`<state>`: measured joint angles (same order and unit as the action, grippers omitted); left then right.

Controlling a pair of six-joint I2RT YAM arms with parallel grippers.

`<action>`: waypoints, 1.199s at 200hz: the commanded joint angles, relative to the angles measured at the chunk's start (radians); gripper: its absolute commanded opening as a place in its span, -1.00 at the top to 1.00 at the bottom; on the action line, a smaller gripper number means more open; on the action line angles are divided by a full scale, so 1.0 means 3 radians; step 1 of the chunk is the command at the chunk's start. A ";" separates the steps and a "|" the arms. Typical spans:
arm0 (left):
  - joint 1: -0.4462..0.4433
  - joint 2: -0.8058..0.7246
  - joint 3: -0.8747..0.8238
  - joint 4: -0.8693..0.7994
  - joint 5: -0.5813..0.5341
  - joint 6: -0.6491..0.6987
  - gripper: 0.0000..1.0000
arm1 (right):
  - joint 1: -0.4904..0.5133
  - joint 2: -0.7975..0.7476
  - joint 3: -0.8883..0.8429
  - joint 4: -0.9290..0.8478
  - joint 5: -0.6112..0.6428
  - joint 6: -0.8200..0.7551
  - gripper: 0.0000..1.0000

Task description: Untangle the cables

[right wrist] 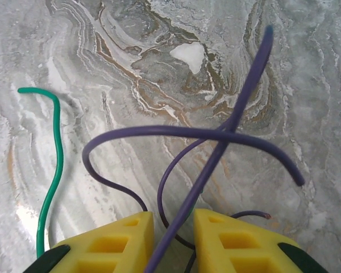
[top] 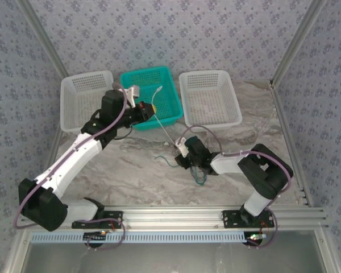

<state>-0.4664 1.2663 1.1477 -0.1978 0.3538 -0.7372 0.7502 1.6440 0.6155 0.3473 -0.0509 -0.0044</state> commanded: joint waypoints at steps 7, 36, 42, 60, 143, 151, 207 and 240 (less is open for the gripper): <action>0.0195 -0.0268 0.0267 0.0014 0.0002 0.0194 1.00 | -0.0003 -0.0109 -0.0209 -0.0157 -0.0043 0.0094 0.41; 0.0312 -0.0399 0.0295 -0.0065 -0.0030 0.0323 1.00 | -0.0003 -0.0261 -0.0332 -0.0140 -0.0072 0.0117 0.10; 0.0317 -0.0415 0.0286 -0.0072 -0.0037 0.0339 1.00 | 0.0002 -0.0314 -0.0337 -0.0145 -0.0084 0.0122 0.02; 0.0317 -0.0402 0.0261 -0.0024 0.0076 0.0341 1.00 | 0.0011 -0.0523 -0.0320 -0.0219 -0.0184 0.0134 -0.21; 0.0163 -0.0181 0.0142 0.0181 0.0325 0.0272 1.00 | 0.0009 -0.1825 -0.0385 -0.0267 -0.0447 0.0004 -0.85; 0.0151 -0.0163 0.0161 0.0194 0.0323 0.0270 1.00 | -0.0005 -0.1736 -0.0334 -0.0165 -0.0407 0.0015 -0.82; 0.0137 -0.0165 0.0326 0.0157 0.0412 0.0317 1.00 | 0.0084 -0.0535 0.0068 0.0528 -0.0389 0.0092 -0.19; 0.0131 -0.0233 0.0391 0.0271 0.0472 0.0287 1.00 | 0.0166 0.0017 0.0271 0.0567 -0.0236 0.0011 -0.18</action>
<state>-0.4213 1.2263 1.2171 -0.1757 0.4580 -0.6624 0.7856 1.5692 0.6384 0.4656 -0.1619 0.0109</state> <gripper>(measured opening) 0.041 0.588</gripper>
